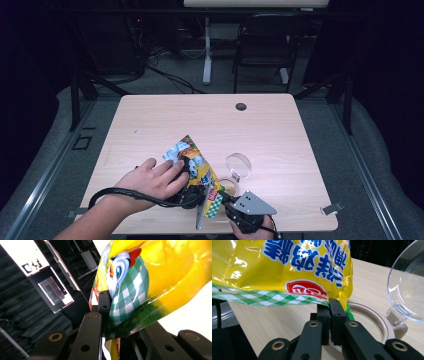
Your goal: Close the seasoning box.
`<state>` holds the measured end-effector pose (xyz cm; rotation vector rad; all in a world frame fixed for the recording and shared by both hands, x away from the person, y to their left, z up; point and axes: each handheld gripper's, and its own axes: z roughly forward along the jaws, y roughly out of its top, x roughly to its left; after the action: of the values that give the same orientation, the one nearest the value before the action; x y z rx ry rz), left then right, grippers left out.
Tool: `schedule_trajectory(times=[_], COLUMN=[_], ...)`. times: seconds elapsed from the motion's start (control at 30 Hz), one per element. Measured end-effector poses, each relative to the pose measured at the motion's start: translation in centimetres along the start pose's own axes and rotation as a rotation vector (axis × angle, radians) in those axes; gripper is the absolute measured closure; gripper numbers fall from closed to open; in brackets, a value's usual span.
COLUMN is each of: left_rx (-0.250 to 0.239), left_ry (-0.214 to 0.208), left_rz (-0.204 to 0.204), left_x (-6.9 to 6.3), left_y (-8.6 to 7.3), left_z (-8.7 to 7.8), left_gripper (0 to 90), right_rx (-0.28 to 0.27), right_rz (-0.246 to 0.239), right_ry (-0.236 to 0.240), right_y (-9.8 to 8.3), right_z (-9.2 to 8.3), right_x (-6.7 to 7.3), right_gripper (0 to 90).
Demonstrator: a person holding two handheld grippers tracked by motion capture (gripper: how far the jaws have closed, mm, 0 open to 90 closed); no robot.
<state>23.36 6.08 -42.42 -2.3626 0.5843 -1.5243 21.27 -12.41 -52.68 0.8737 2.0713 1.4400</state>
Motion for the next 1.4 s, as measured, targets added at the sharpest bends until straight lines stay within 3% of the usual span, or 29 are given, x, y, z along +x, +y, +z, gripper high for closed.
schedule_trajectory(times=[0.3, 0.67, 0.77, 1.03, 1.3, 1.33, 1.37, 1.4], left_rx=[-0.012, -0.022, -0.035, -0.044, -0.054, -0.054, -0.056, -0.057], left_ry=[-0.04, -0.063, -0.075, -0.103, -0.122, -0.123, -0.123, -0.125], left_rz=[-0.086, -0.144, -0.184, -0.24, -0.277, -0.279, -0.284, -0.288], left_x=[-1.1, -2.2, -2.7, -3.5, -4.1, -4.1, -4.2, -4.2], left_y=[-0.7, -1.1, -1.3, -1.5, -1.5, -1.5, -1.5, -1.5], left_z=[0.7, 1.2, 1.5, 2.0, 2.4, 2.4, 2.4, 2.5], left_gripper=[81.3, 81.2, 81.2, 81.0, 81.0, 80.9, 81.0, 81.0], right_rx=[-0.003, -0.003, -0.002, -0.008, -0.007, 0.065, -0.009, -0.011], right_rz=[-0.004, -0.013, -0.015, -0.014, -0.015, -0.028, -0.013, -0.014], right_ry=[-0.004, -0.001, 0.0, 0.004, 0.003, 0.021, 0.004, 0.004], right_y=[0.0, 0.0, 0.0, 0.0, 0.1, 0.3, 0.1, 0.1], right_z=[0.0, 0.1, 0.1, 0.0, -0.1, -0.6, -0.1, -0.1], right_x=[0.0, 0.2, 0.2, 0.2, 0.1, -0.1, 0.1, 0.0], right_gripper=[88.0, 88.1, 88.1, 88.2, 88.3, 88.3, 88.3, 88.3])
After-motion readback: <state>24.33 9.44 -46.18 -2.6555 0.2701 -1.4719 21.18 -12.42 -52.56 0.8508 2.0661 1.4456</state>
